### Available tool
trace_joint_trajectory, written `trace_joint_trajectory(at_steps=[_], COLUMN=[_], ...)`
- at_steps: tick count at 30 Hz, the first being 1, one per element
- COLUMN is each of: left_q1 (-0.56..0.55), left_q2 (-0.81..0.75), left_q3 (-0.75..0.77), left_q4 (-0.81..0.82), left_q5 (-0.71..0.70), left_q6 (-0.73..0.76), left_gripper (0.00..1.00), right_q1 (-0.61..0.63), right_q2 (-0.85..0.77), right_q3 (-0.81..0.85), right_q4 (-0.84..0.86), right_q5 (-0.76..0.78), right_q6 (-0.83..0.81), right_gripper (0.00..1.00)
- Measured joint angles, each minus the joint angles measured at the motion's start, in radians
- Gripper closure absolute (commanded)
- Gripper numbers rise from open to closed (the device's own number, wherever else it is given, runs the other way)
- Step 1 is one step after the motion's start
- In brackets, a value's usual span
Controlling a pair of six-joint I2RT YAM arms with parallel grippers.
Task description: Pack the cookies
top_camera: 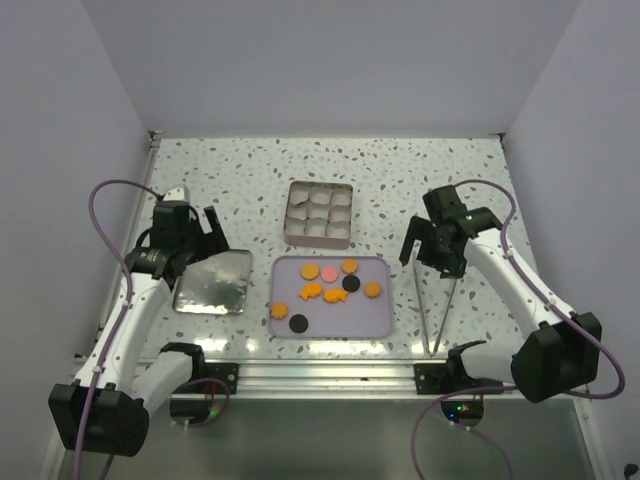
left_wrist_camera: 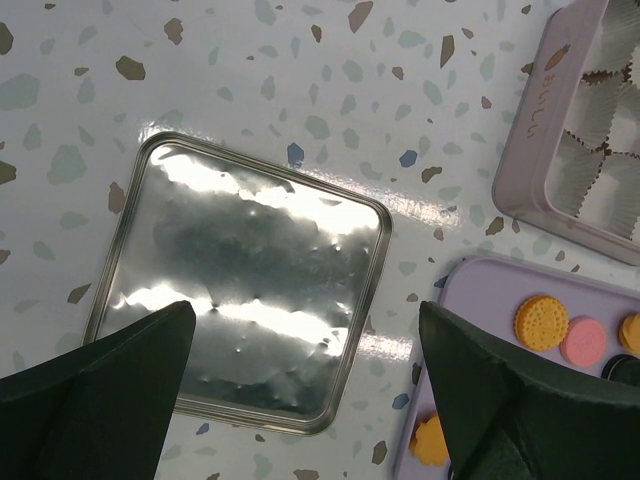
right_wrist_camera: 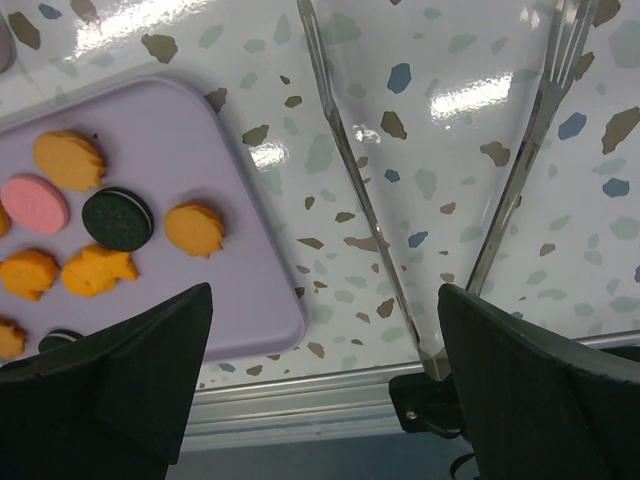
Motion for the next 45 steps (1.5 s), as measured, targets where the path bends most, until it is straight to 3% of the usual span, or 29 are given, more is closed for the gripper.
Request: trace_joint_trajectory(at_steps=[20,24,25,28,37,45], left_q1=[0.0,0.0,0.0,0.0,0.0,0.0], left_q2=[0.029,0.03,0.031,0.035,0.04,0.053], left_q3=[-0.008,-0.013,-0.013,-0.013,-0.013,-0.013], left_q4=[0.005,0.005,0.005,0.005,0.005,0.005], left_q5=[0.0,-0.001,-0.001,-0.001,-0.005,-0.005], left_q6=[0.0,0.0,0.0,0.0,0.0,0.0], left_gripper=[0.0,0.0,0.0,0.0,0.0,0.0], right_q1=[0.007,0.007,0.007,0.008,0.011,0.011], right_q2=[0.2,0.267,0.288,0.339,0.464,0.547], right_q3=[-0.023,-0.052,-0.054,-0.058,-0.048,0.04], right_q4=[0.032,0.061,0.069,0.093,0.142,0.142], right_q5=[0.011,0.011,0.012,0.017,0.036,0.056], right_q6=[-0.084,-0.102,-0.106,-0.12,-0.157,-0.213], right_gripper=[0.08,0.22,0.32,0.49,0.64,0.84])
